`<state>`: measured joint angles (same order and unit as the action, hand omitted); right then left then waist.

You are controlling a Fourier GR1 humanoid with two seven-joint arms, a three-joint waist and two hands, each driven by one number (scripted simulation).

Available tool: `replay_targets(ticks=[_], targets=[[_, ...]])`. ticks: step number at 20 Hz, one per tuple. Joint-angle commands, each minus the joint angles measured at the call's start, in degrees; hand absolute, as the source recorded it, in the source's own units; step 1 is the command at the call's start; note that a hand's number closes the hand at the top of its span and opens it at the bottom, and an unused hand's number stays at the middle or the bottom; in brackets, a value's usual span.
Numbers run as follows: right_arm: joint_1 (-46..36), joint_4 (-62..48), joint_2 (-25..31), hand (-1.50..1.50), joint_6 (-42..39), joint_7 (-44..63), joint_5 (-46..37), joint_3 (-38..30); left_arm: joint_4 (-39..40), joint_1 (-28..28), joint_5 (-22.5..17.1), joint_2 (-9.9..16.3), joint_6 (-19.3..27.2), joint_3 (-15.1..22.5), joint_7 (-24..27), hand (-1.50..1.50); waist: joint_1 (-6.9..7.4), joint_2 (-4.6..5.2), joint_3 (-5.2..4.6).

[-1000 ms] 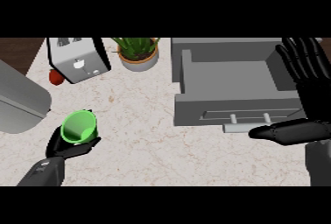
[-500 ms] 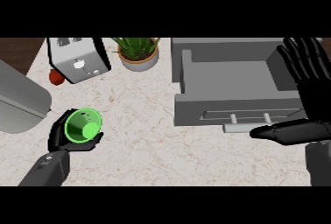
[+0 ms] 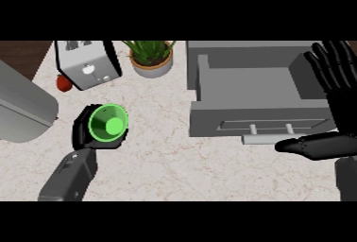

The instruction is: Pick up the cup, place it into the drawer and close the drawer

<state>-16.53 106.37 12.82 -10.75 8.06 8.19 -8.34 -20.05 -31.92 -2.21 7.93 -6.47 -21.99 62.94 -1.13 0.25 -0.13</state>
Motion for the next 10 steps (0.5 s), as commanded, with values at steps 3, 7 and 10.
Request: replay_targets(ticks=[3,7,10], targets=[[3.1,-2.1,0.6,-1.50,-2.1,-4.2,-0.4,-0.8,-5.3,-6.9,1.2,-3.2,-3.0,4.1,-3.0,1.50,0.79,-0.31,0.18],[-0.9,-2.3,-0.8,-1.50,0.8,-1.5,-1.2,-0.1,-10.7,-12.0,1.1,-5.3,0.0,6.0,-9.1,1.50,1.22,-0.42,0.17],[1.3,-1.2,0.8,-1.50,-0.1,-2.7,-0.9,-2.0,-17.4,-13.6,0.3,-5.8,-1.7,8.1,-17.3,1.50,1.63,-0.72,0.20]])
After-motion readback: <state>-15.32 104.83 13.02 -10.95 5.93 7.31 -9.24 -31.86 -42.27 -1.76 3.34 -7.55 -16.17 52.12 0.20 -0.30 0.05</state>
